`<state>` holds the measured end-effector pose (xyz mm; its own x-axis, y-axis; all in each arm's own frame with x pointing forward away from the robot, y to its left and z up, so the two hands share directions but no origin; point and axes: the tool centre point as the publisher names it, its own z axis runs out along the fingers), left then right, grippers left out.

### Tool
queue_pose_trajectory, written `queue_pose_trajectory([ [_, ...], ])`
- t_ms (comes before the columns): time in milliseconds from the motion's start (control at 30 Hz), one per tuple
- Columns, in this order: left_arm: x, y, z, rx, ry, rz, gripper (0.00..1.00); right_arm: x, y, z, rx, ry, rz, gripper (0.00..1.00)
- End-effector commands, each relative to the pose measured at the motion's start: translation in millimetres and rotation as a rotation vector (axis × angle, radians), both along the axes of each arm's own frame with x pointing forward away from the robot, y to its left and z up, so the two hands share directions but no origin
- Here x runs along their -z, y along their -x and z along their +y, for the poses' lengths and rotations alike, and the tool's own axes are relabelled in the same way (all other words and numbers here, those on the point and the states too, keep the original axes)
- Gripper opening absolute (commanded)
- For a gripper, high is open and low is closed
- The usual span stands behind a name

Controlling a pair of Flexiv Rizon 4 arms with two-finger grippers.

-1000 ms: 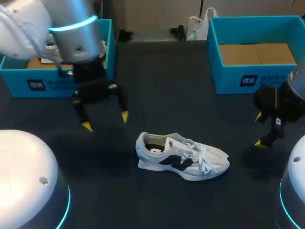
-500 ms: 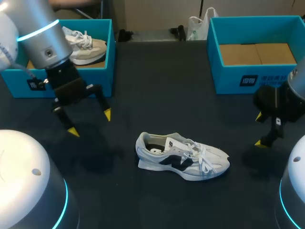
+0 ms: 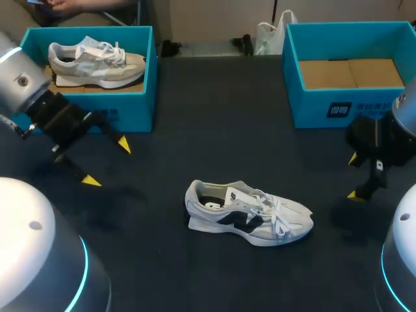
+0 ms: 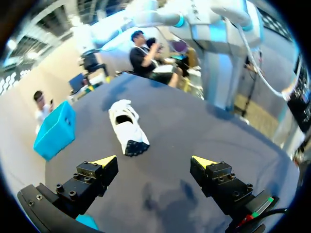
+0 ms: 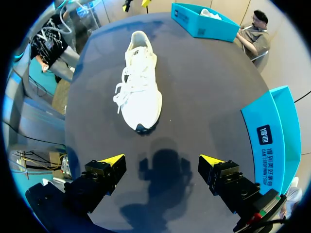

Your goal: Take the shoe out of the shoebox, open the shoe tongue, remove and reinsert the insole, then place the shoe into the shoebox

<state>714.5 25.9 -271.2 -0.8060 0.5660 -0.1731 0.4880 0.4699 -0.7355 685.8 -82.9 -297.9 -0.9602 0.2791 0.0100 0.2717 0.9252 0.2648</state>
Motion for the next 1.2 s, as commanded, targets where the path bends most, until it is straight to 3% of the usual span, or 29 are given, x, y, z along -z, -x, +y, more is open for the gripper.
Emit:
queue_pose_trajectory([
  [33, 21.3, 4.3, 1.8, -0.16, 0.129, 0.056, 1.0, 0.2, 0.6, 0.6, 0.001, 0.002, -0.001, 1.0],
  [167, 40.4, 5.4, 1.9, -0.265, 0.217, 0.151, 1.0, 0.2, 0.6, 0.6, 0.001, 0.002, -0.001, 1.0],
  [533, 44.6, 8.6, 3.7, -0.305, 0.207, 0.123, 1.0, 0.2, 0.6, 0.6, 0.001, 0.002, -0.001, 1.0],
  [600, 52.7, 8.7, -0.7, -0.371, 0.217, 0.163, 1.0, 0.2, 0.6, 0.6, 0.001, 0.002, -0.001, 1.0],
  [767, 73.6, 15.6, -2.7, -0.436, 0.333, 0.286, 1.0, 0.2, 0.6, 0.6, 0.001, 0.002, -0.001, 1.0],
  [933, 92.8, 23.1, -13.8, -0.472, 0.409, 0.318, 1.0, 0.2, 0.6, 0.6, 0.001, 0.002, -0.001, 1.0],
  [1033, 92.0, 27.0, -28.1, -0.527, 0.403, 0.264, 1.0, 0.2, 0.6, 0.6, 0.001, 0.002, -0.001, 1.0],
  [1200, 92.0, 27.0, -28.1, -0.527, 0.403, 0.264, 1.0, 0.2, 0.6, 0.6, 0.001, 0.002, -0.001, 1.0],
])
